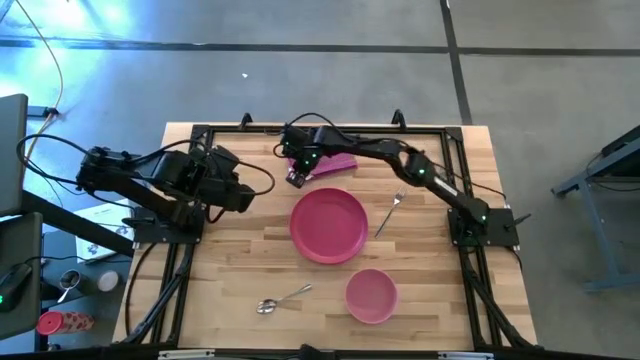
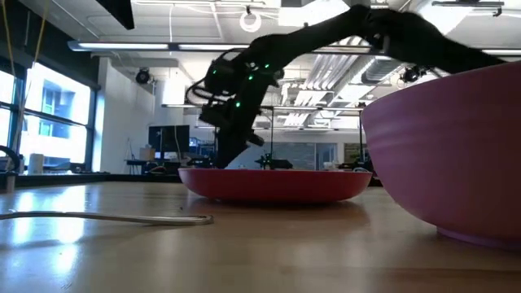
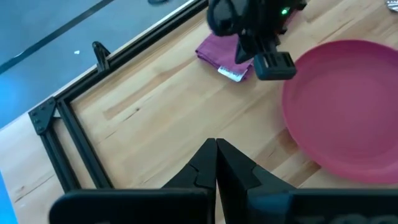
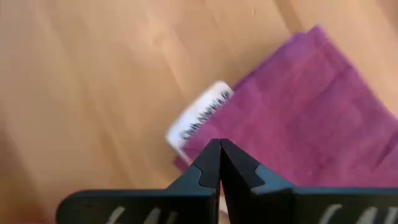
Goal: Set table place
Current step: Adjust the pink napkin to the top of the table
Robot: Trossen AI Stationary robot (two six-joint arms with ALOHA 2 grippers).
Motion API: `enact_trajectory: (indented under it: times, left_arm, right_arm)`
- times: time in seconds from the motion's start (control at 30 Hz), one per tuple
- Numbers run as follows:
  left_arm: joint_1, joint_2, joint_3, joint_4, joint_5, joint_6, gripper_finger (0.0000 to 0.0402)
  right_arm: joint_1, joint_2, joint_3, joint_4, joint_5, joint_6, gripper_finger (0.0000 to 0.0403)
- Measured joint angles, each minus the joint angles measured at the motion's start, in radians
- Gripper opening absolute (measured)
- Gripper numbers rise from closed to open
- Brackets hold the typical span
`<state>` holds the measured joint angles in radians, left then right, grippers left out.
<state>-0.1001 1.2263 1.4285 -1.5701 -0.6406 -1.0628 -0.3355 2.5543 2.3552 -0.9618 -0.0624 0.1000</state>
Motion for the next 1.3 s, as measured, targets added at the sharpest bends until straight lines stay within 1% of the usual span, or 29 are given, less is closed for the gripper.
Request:
enact_trajectory:
  times: [0.03, 0.1, 0.13, 0.17, 0.3, 0.4, 0.47, 0.53, 0.67, 0.8, 0.9, 0.97, 1.07, 1.3]
  left_arm:
    - [0.000, 0.000, -0.005, -0.001, 0.000, -0.007, 0.0000]
    - [0.000, 0.000, -0.010, -0.001, 0.002, -0.014, 0.0000]
    - [0.000, 0.000, -0.011, -0.001, 0.005, -0.015, 0.0000]
    - [0.000, 0.000, -0.012, -0.001, 0.006, -0.015, 0.0000]
    - [0.000, 0.000, -0.012, 0.000, 0.005, -0.016, 0.0000]
    - [0.000, 0.000, -0.012, 0.000, 0.005, -0.016, 0.0000]
    - [0.000, 0.000, -0.012, 0.000, 0.007, -0.017, 0.0000]
    - [0.000, 0.000, -0.012, 0.001, 0.008, -0.020, 0.0000]
    - [0.000, 0.000, -0.012, 0.010, 0.008, -0.022, 0.0000]
    - [0.000, 0.000, -0.012, 0.010, 0.008, -0.019, 0.0000]
    - [0.000, 0.000, -0.011, 0.010, 0.008, -0.019, 0.0000]
    - [0.000, 0.000, -0.011, 0.010, 0.008, -0.019, 0.0000]
    - [0.000, 0.000, -0.011, 0.010, 0.012, -0.019, 0.0000]
    - [0.000, 0.000, -0.011, 0.009, 0.012, -0.016, 0.0000]
  right_arm:
    - [0.000, 0.015, -0.001, 0.002, 0.003, -0.008, 0.0000]
    - [-0.001, 0.017, -0.050, 0.020, 0.005, -0.012, 0.0000]
    - [0.000, 0.014, -0.058, 0.027, 0.024, -0.030, 0.0000]
    - [0.003, 0.008, -0.060, 0.026, 0.045, -0.039, 0.0000]
    - [-0.007, 0.009, -0.059, 0.035, 0.055, -0.048, 0.0000]
    - [-0.040, 0.009, -0.058, 0.062, 0.056, -0.040, 0.0000]
    - [-0.065, 0.009, -0.058, 0.062, 0.013, -0.014, 0.0000]
    - [-0.077, 0.009, -0.058, 0.066, -0.004, 0.007, 0.0000]
    - [-0.065, 0.009, -0.058, 0.068, -0.025, 0.037, 0.0000]
    - [-0.053, -0.025, -0.058, 0.014, -0.057, 0.045, 0.0000]
    - [-0.034, -0.061, -0.057, -0.055, -0.039, 0.015, 0.0000]
    - [-0.022, -0.065, -0.057, -0.097, -0.015, -0.012, 0.0000]
    - [-0.020, -0.065, -0.060, -0.150, -0.015, -0.030, 0.0000]
    - [-0.062, -0.054, -0.113, -0.133, -0.020, -0.026, 0.0000]
